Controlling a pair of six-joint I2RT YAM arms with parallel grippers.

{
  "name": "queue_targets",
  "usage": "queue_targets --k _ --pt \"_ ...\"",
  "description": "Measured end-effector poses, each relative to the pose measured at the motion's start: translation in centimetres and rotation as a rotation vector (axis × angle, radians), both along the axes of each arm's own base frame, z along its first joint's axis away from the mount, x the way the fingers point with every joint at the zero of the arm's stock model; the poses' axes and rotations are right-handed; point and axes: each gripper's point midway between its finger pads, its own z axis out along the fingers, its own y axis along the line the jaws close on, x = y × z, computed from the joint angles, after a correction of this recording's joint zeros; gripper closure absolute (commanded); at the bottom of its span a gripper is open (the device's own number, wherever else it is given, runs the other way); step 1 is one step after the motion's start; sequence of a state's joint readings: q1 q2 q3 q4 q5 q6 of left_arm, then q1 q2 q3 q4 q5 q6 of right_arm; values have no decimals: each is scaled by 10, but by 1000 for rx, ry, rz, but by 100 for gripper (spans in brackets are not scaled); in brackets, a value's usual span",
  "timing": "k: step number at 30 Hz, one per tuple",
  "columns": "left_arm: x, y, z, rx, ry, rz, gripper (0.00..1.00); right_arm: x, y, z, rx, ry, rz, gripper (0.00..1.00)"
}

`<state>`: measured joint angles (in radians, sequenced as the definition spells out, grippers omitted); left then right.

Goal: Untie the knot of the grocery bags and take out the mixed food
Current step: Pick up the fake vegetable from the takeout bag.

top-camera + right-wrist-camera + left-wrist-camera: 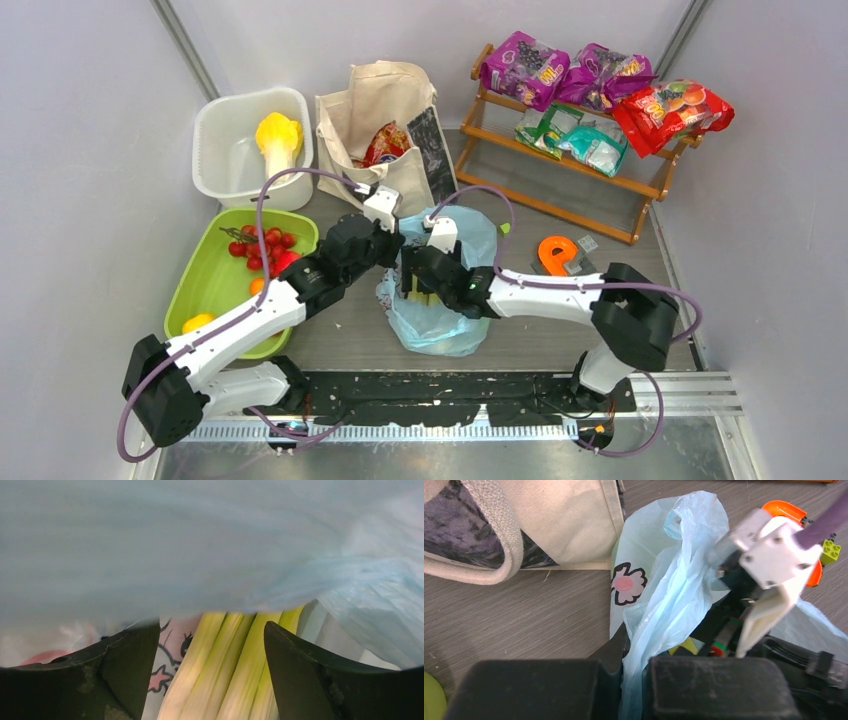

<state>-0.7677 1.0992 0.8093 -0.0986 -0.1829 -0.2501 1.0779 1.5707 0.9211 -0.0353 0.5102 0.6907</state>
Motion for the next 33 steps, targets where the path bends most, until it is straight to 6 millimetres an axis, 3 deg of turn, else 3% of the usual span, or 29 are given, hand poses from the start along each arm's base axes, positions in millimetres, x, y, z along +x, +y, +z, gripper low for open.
queue_targets --k 2,7,10,12,13,18,21,26,33 --pt "0 0 -1 1 1 0 100 5 1 -7 -29 0 -18 14" --pt "0 2 -5 7 7 3 100 10 -3 -46 -158 41 -54 8" --pt "3 9 -8 23 6 25 100 17 -2 -55 -197 44 -77 8" --pt "4 12 -7 21 1 36 100 20 0 -60 -217 48 -86 18" --pt "4 13 -5 18 -2 38 100 22 0 -61 -222 49 -90 31" --pt "0 10 0 0 -8 20 100 34 -11 -66 -215 55 -126 71" --pt "-2 10 6 -12 -21 17 100 34 -17 -56 -167 39 -120 93" --pt "-4 12 13 -26 -36 18 100 21 -31 -36 -98 8 -55 95" --pt "-1 11 20 -17 -36 23 100 -3 -40 26 86 -136 91 95"
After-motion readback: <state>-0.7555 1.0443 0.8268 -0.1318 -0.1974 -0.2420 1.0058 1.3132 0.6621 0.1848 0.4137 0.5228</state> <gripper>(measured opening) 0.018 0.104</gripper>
